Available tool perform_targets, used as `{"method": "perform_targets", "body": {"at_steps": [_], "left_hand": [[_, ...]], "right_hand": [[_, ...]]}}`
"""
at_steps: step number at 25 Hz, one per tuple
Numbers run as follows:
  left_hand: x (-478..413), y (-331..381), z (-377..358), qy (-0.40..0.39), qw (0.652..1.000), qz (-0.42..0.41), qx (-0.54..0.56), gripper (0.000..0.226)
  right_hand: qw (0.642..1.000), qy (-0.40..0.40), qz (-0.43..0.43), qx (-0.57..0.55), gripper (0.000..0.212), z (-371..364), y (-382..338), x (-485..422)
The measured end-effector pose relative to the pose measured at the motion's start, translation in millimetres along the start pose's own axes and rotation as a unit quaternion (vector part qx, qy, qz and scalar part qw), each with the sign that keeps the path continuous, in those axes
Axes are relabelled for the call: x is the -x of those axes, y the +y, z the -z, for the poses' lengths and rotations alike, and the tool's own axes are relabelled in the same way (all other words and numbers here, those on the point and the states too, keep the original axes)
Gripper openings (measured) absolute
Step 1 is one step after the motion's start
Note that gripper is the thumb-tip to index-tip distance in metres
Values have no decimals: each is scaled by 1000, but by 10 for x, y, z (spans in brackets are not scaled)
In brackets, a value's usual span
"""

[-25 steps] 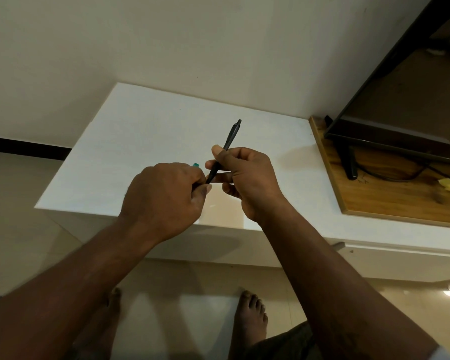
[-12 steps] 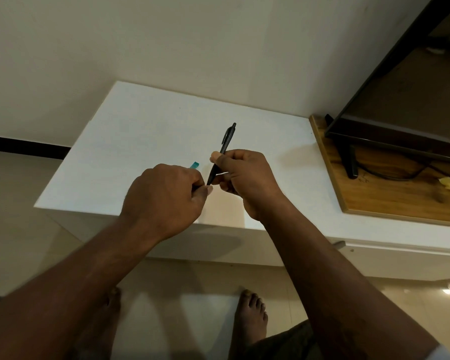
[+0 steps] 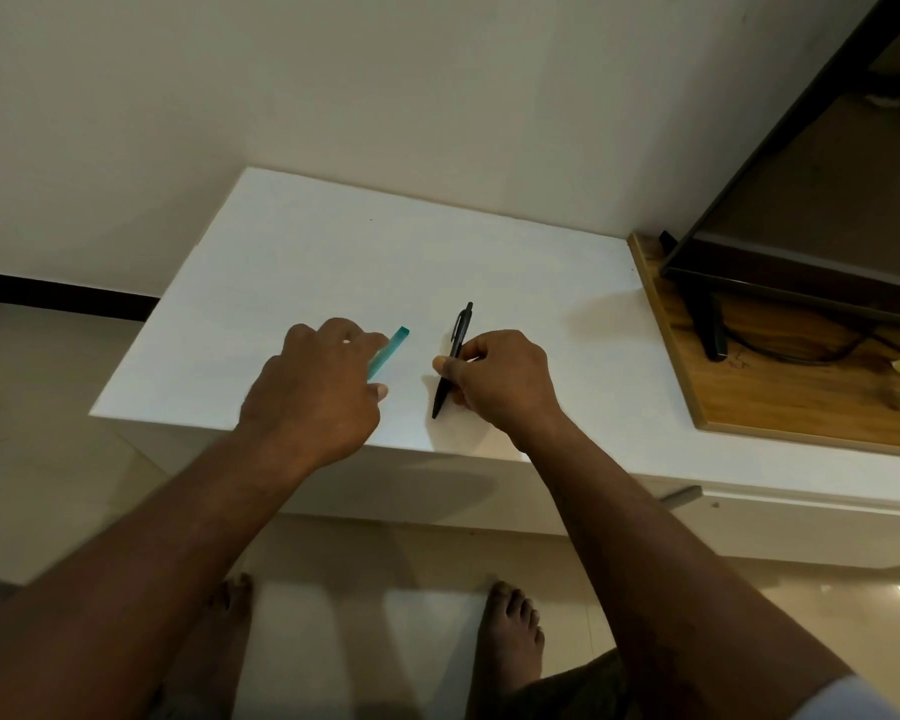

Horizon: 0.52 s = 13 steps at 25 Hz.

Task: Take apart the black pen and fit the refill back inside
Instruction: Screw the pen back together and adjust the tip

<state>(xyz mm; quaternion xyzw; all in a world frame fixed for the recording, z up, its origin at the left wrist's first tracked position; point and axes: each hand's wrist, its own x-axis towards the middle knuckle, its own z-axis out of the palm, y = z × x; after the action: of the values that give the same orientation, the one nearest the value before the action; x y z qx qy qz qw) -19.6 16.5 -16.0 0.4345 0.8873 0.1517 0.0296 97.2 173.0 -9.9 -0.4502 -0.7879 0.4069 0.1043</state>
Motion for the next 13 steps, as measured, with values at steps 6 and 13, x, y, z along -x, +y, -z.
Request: {"method": "perform_targets", "body": {"at_steps": [6,13], "left_hand": [[55,4,-91,-32,993,-39,-108,60],[111,111,-131,-27,990,-27,-133,65]], "right_hand": [[998,31,28,36,20,-93,48,-14],[993,61,46,93,24,-160,61,0]]}}
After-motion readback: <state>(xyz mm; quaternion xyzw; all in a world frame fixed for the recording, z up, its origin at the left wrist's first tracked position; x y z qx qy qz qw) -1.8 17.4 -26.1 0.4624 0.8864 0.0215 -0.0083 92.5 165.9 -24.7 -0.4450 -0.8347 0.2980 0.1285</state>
